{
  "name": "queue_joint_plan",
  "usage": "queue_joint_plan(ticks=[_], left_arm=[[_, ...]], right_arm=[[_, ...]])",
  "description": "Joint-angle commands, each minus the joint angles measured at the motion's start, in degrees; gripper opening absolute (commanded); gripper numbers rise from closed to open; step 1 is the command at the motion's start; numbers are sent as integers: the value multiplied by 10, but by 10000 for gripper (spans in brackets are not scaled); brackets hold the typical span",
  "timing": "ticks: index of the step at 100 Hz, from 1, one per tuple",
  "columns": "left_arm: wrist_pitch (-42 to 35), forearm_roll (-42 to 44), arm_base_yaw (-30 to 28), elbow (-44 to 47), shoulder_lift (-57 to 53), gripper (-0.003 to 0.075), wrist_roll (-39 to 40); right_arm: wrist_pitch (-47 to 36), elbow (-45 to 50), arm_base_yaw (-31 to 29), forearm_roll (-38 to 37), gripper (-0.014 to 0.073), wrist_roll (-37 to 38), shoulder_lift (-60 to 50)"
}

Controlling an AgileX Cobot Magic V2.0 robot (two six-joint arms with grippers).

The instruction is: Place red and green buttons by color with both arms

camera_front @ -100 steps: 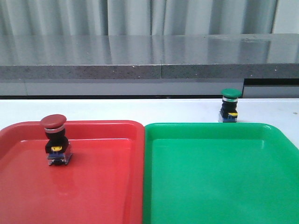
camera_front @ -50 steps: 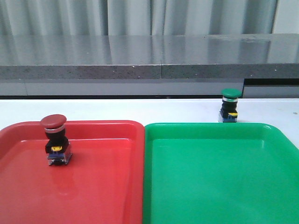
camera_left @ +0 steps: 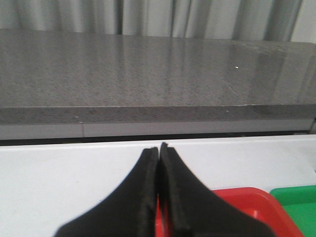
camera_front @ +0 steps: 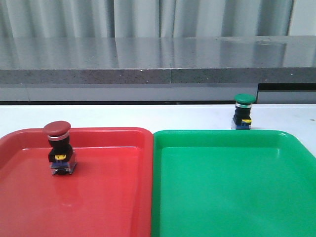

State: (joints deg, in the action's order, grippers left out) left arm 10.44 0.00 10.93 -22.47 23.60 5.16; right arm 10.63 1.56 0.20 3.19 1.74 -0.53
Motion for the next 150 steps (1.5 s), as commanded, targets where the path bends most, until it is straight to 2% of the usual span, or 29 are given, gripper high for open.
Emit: queue_joint_plan(ticks=[1,21,58,77,91,150], left_arm=[[-44,16,-22,7,-36,-19,1],[-44,18,-65,94,-132,-19,1],[-44,41,-65,212,-258,-19,1],[-55,42,-65,232,-257,-19,2],[-91,42,-65,249,-257,-19,2],[-86,40,-65,249,-257,-19,2]], right_arm=[[-42,-8,-4,-4,-67,0,-12],[-42,-8,-4,-4,-67,0,-12],[-42,-8,-4,-4,-67,0,-12],[-42,-8,-4,-4,-67,0,-12],[-42,-8,-4,-4,-67,0,-12],[-42,-8,-4,-4,-67,0,-12]])
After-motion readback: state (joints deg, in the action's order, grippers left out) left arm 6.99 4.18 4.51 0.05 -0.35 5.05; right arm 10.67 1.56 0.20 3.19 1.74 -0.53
